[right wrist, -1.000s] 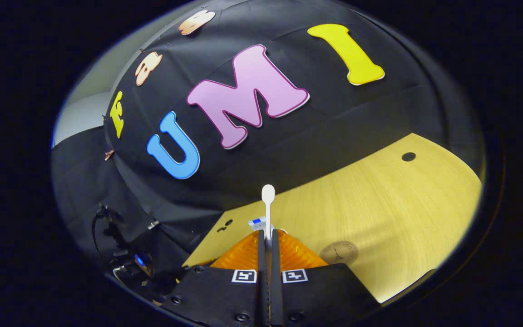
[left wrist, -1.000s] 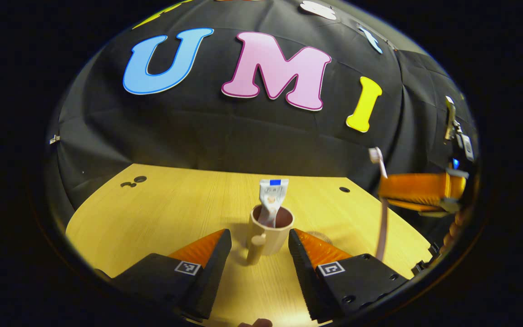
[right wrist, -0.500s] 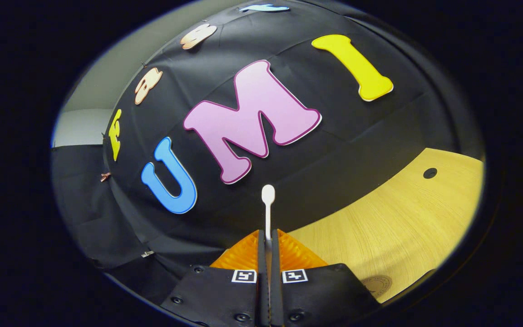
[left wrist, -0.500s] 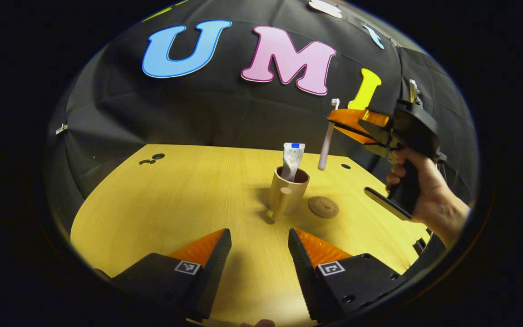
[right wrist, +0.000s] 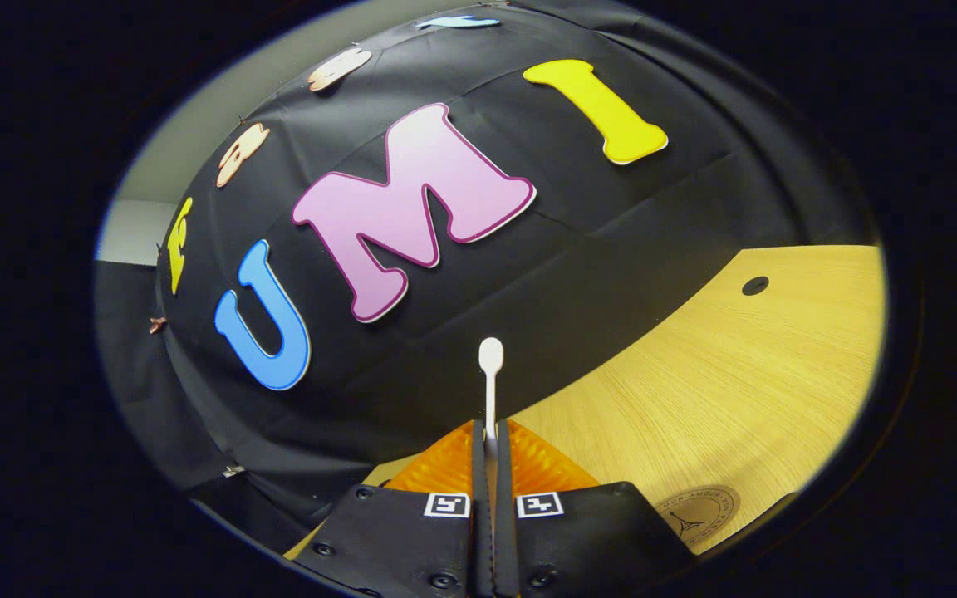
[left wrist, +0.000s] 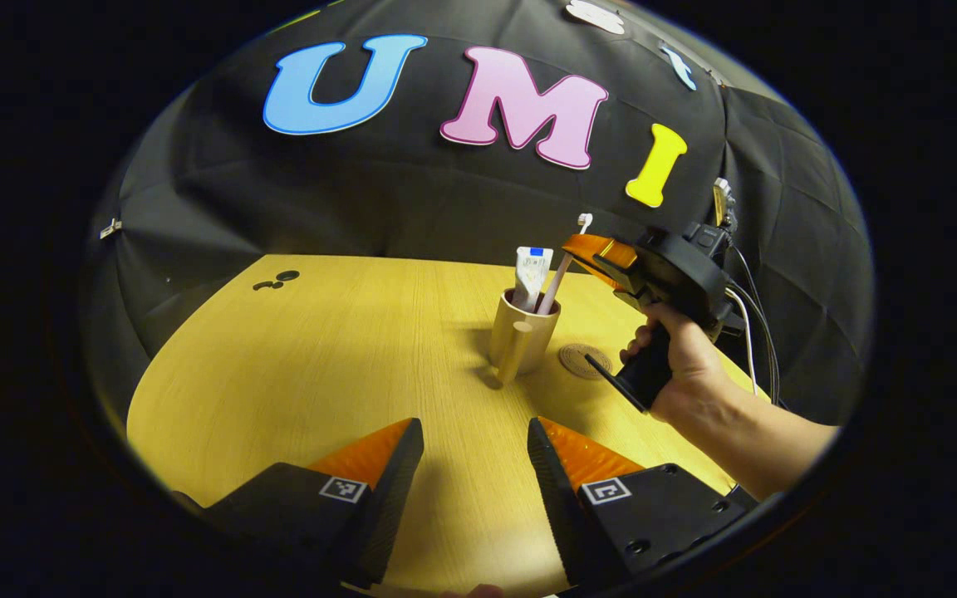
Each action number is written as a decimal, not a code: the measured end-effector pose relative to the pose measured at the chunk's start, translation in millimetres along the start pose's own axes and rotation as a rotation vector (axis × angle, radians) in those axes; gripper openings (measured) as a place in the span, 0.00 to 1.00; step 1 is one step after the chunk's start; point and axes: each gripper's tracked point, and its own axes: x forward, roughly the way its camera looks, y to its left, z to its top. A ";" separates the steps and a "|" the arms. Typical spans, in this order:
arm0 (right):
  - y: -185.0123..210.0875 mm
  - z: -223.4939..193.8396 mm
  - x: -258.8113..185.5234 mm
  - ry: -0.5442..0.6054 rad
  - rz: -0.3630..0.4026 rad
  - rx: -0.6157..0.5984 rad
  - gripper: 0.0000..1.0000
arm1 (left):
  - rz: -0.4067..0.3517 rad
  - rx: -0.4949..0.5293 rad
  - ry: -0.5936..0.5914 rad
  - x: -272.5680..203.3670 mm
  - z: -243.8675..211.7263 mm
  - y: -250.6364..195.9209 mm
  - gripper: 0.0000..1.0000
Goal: Put the toothbrush and toothpaste on the desktop into the cup, then pick up the cup and place it on the coaster on the desktop.
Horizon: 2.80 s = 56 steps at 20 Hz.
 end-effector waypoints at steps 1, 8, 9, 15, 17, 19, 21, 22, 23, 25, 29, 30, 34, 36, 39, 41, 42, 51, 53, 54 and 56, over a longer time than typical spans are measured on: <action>-2.0 -2.7 -2.3 0.001 -0.004 -0.015 0.06 | -0.003 0.002 0.003 -1.5 -2.8 0.9 0.78; 2.1 -35.5 -22.7 0.117 0.018 -0.058 0.09 | -0.002 -0.008 0.009 3.9 3.3 -0.2 0.79; 3.5 -38.5 -25.6 0.139 0.023 -0.045 0.09 | 0.001 -0.006 0.009 5.2 5.8 -1.0 0.79; -1.7 -38.5 -53.0 0.253 -0.005 0.016 0.29 | 0.001 0.020 0.052 24.4 25.5 -18.1 0.78; -5.5 -38.0 -67.7 0.290 -0.016 0.005 0.36 | 0.017 0.024 0.092 33.6 28.0 -22.1 0.79; -10.4 -35.2 -83.7 0.330 -0.026 0.013 0.49 | 0.003 0.007 0.132 43.4 30.9 -30.1 0.79; -12.6 -29.6 -100.4 0.363 -0.027 0.014 0.66 | -0.002 -0.004 0.165 53.0 34.7 -34.4 0.79; -16.8 -29.8 -110.1 0.383 -0.031 0.005 0.80 | 0.007 0.002 0.177 57.9 37.4 -33.5 0.78; -21.2 -27.2 -117.9 0.400 -0.032 -0.002 0.68 | 0.018 0.010 0.192 63.2 38.1 -31.4 0.79; -27.0 -25.1 -134.4 0.444 -0.024 0.008 0.87 | 0.025 0.011 0.229 73.7 39.0 -29.8 0.79; -45.4 -25.1 -167.0 0.532 -0.020 0.005 0.95 | 0.005 0.001 0.329 95.8 34.7 -35.0 0.79; -51.0 -23.0 -173.0 0.544 -0.023 0.003 0.79 | 0.009 0.016 0.356 102.1 32.8 -33.8 0.79; -77.1 -15.7 -184.9 0.570 -0.032 -0.009 0.95 | -0.015 0.102 0.454 120.2 24.1 -39.1 0.79; -90.8 -11.3 -187.4 0.579 -0.036 -0.020 0.95 | -0.026 0.144 0.493 131.7 20.3 -42.5 0.79; -111.5 -2.0 -188.7 0.580 -0.054 -0.022 0.95 | -0.031 0.193 0.537 150.6 22.1 -44.1 0.80; -123.6 2.3 -189.7 0.579 -0.068 -0.018 0.95 | -0.021 0.217 0.567 164.5 25.7 -41.6 0.79; -128.2 4.8 -189.0 0.577 -0.074 -0.011 0.95 | -0.022 0.226 0.585 170.7 26.5 -42.1 0.79; -159.9 6.7 -197.8 0.586 -0.104 0.023 0.96 | -0.028 0.334 0.780 198.7 12.8 -35.7 0.79; -163.7 7.2 -198.2 0.586 -0.109 0.023 0.96 | -0.027 0.317 0.794 201.6 11.0 -36.6 0.68; -164.1 6.9 -199.1 0.588 -0.111 0.023 0.96 | -0.035 0.307 0.798 201.5 8.9 -39.7 0.56; -165.4 5.9 -199.8 0.590 -0.116 0.025 0.96 | -0.041 0.318 0.795 202.5 8.4 -40.5 0.34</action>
